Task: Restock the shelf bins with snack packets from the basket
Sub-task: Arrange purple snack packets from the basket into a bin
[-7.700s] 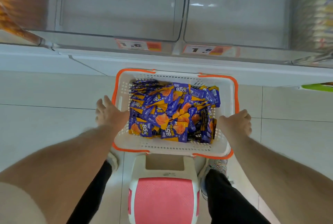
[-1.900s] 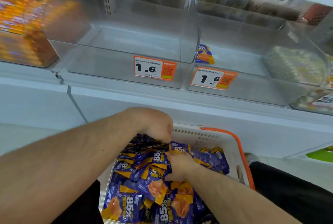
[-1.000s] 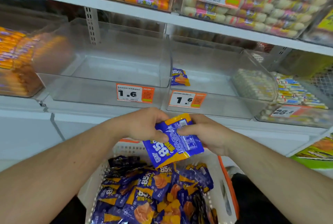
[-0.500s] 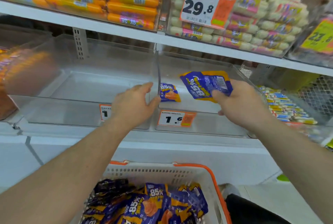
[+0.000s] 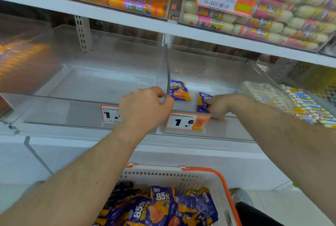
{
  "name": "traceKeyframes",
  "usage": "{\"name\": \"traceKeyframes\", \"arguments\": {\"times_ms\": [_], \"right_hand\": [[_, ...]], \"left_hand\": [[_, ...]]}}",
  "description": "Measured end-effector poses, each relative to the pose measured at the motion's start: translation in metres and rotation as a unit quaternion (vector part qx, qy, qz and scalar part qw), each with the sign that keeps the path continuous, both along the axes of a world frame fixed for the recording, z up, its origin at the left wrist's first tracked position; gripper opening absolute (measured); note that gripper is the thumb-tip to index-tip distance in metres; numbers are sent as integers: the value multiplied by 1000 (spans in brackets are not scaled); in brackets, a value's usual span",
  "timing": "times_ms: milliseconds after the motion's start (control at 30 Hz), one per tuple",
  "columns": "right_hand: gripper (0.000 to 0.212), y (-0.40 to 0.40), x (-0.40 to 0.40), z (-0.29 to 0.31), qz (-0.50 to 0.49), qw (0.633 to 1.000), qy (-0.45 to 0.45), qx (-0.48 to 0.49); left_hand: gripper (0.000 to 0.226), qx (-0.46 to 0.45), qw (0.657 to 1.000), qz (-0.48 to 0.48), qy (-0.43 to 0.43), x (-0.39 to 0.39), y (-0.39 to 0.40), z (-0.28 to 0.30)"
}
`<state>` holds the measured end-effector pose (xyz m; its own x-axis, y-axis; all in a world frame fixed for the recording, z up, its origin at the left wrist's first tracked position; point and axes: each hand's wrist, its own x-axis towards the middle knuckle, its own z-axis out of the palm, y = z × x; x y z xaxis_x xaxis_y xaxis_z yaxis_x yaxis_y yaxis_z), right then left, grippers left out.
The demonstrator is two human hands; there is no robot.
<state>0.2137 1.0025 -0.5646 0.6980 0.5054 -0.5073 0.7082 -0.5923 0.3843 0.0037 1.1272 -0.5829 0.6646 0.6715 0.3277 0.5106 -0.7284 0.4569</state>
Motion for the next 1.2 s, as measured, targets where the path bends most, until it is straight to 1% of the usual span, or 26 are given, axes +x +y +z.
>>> {"name": "traceKeyframes", "arguments": {"times_ms": [67,100,167,233,367,467,533,667,767,833,933,967,1000,1033,1067,1100,1133,1167,1200], "right_hand": [[38,5,0,-4,10,1000,5,-11],[38,6,2,-6,11,1000,8,-17],[44,8,3,-6,14,1000,14,-15],[53,9,7,0,4,1000,22,7],[69,17,16,1,-8,998,36,58],[75,24,17,1,-18,995,53,79],[75,27,19,0,-25,993,64,101],[68,29,35,-7,-47,982,88,160],[68,28,36,-7,-46,982,86,160],[67,26,31,-4,-41,985,69,155],[55,21,17,7,-47,979,46,192],[50,19,11,12,-53,975,37,211],[44,17,4,16,-59,969,23,237],[39,15,-4,20,-64,960,7,273],[34,10,-14,23,-67,946,-12,316],[28,5,-26,25,-69,924,-34,373],[23,-1,-41,26,-59,894,-69,439],[19,-8,-58,24,-18,850,-126,511],[17,-15,-76,20,58,795,-194,572]], "left_hand": [[36,7,1000,0,3,1,1,-2],[36,10,1000,1,2,1,1,-2],[36,13,1000,2,-1,1,0,-3],[37,21,1000,2,-2,1,-1,-3],[57,54,998,-1,-14,2,-3,-5],[61,77,996,6,-37,3,-4,-8],[64,84,995,7,-49,3,-3,-11],[58,82,996,10,-46,4,-4,-10],[57,77,996,13,-35,4,-4,-9],[53,72,997,3,-31,3,-4,-6],[37,41,998,-22,-38,-1,-4,1],[34,21,997,-36,-66,-4,-3,3],[32,5,991,-60,-117,-8,-3,5],[32,14,977,-92,-190,-12,-4,6],[29,46,959,-125,-252,-15,-6,7],[26,88,941,-151,-288,-19,-11,9],[23,112,930,-177,-303,-24,-17,8],[21,116,925,-205,-299,-30,-24,7],[21,101,927,-236,-272,-37,-31,3]]}}
